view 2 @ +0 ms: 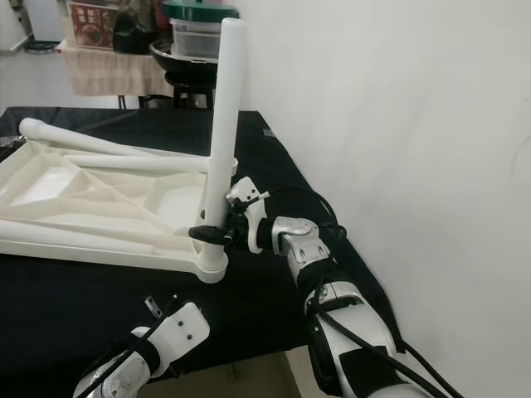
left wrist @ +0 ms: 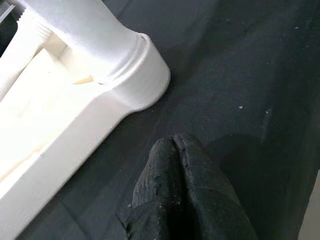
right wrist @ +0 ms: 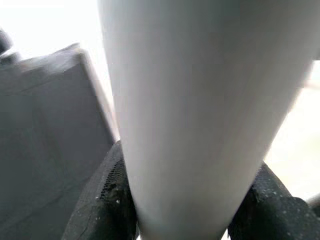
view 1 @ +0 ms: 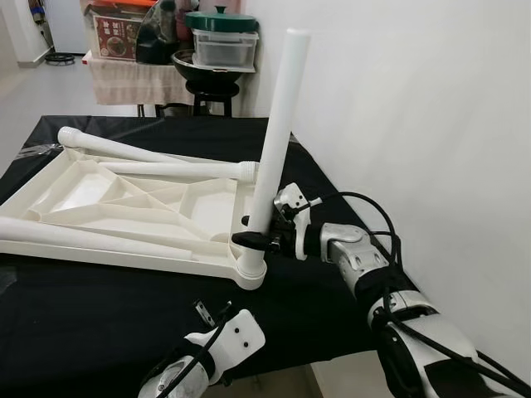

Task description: Building children table

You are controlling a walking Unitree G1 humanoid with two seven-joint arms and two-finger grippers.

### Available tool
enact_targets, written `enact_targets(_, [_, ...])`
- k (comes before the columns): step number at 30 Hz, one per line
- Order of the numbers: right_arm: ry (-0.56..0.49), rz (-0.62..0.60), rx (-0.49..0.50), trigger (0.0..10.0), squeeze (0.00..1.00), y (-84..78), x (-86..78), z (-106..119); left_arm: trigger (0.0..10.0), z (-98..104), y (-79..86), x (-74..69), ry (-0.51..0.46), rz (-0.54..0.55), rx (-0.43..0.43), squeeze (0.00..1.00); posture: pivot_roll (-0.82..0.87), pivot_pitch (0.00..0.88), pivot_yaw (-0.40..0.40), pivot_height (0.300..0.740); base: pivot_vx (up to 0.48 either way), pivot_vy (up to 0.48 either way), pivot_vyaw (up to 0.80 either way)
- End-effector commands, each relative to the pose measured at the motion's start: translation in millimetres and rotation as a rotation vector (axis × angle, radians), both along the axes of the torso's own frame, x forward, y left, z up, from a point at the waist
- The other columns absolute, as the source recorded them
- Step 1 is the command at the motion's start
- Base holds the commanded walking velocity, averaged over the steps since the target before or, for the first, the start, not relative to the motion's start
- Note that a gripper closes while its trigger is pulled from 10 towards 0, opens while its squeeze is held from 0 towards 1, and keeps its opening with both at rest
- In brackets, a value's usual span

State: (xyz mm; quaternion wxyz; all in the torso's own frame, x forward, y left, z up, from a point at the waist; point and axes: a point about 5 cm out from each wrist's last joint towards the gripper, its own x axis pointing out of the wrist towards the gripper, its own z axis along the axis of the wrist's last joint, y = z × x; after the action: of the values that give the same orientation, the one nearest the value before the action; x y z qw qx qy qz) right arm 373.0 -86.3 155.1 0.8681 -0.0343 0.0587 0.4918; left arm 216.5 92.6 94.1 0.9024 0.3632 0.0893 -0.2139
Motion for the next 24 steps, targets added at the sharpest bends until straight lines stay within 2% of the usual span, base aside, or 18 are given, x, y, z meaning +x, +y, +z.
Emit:
enact_targets(1, [0.016,-0.355,-0.018,0.0,0.00,-11.6,6.5,-15,10.0,2,-2.4,-3.5,-0.008,-0.009,-0.006,0.00,0.17,0.000,-0.154,0.740,0.000,0.000,0.00])
enact_targets(2, [0.058,-0.552,0.039,0.0,0.00,-8.0,-7.9,-35,10.0,3,-1.5,-4.4,-0.010,-0.010,-0.006,0.00,0.16,0.000,-0.147,0.740,0.000,0.000,0.00])
enact_targets(3, [0.058,-0.552,0.039,0.0,0.00,-8.0,-7.9,-35,10.0,3,-1.5,-4.4,-0.010,-0.010,-0.006,0.00,0.16,0.000,-0.147,0.740,0.000,0.000,0.00])
enact_targets(4, [0.110,-0.650,0.073,0.0,0.00,3.2,-31.4,-55,10.0,3,0.5,-4.9,-0.011,-0.011,-0.005,0.00,0.16,0.000,-0.128,0.740,0.000,0.000,0.00])
enact_targets(5, [0.158,-0.668,0.117,0.0,0.00,21.7,-59.4,-68,10.0,2,3.4,-4.8,-0.012,-0.012,-0.004,0.00,0.14,0.000,-0.118,0.740,0.000,0.000,0.00])
enact_targets(8, [0.145,-0.652,0.114,0.0,0.00,26.0,-60.2,-68,10.0,2,4.1,-4.3,-0.011,-0.012,-0.003,0.00,0.14,0.000,-0.118,0.740,0.000,0.000,0.00])
enact_targets(11, [0.099,-0.639,0.113,0.0,0.00,25.6,-49.3,-61,10.0,2,4.9,-2.4,-0.010,-0.012,-0.003,0.00,0.14,0.000,-0.115,0.740,0.000,0.000,0.00])
enact_targets(12, [0.076,-0.631,0.102,1.6,0.00,25.2,-42.8,-57,10.0,2,5.3,-1.5,-0.009,-0.011,-0.003,0.00,0.13,0.000,-0.112,0.740,0.000,0.000,0.00])
enact_targets(15, [0.057,-0.632,0.087,1.6,0.00,25.0,-37.8,-53,10.0,2,5.8,-0.9,-0.009,-0.010,-0.003,0.00,0.13,0.000,-0.111,0.740,0.000,0.000,0.00])
enact_targets(16, [0.055,-0.640,0.086,10.0,0.00,23.6,-35.5,-52,10.0,2,6.0,-0.7,-0.009,-0.009,-0.003,0.00,0.13,0.000,-0.105,0.740,0.000,0.000,0.00])
enact_targets(21, [0.055,-0.638,0.068,10.0,0.00,24.1,-40.5,-44,10.0,2,6.5,-0.6,-0.009,-0.010,-0.003,0.00,0.12,0.000,-0.099,0.740,0.000,0.000,0.00])
enact_targets(22, [0.051,-0.594,0.074,10.0,0.43,26.6,-42.6,-41,10.0,2,6.7,-0.4,-0.009,-0.010,-0.003,0.00,0.11,0.000,-0.096,0.740,0.000,0.000,0.00])
enact_targets(23, [0.051,-0.594,0.074,10.0,0.43,26.6,-42.6,-41,10.0,2,6.7,-0.4,-0.009,-0.010,-0.003,0.00,0.11,0.000,-0.096,0.740,0.000,0.000,0.00])
enact_targets(24, [0.012,-0.432,0.080,10.0,1.00,35.0,-43.8,-34,10.0,2,6.5,0.1,-0.009,-0.010,-0.004,0.00,0.11,0.000,-0.093,0.740,0.000,0.000,0.00])
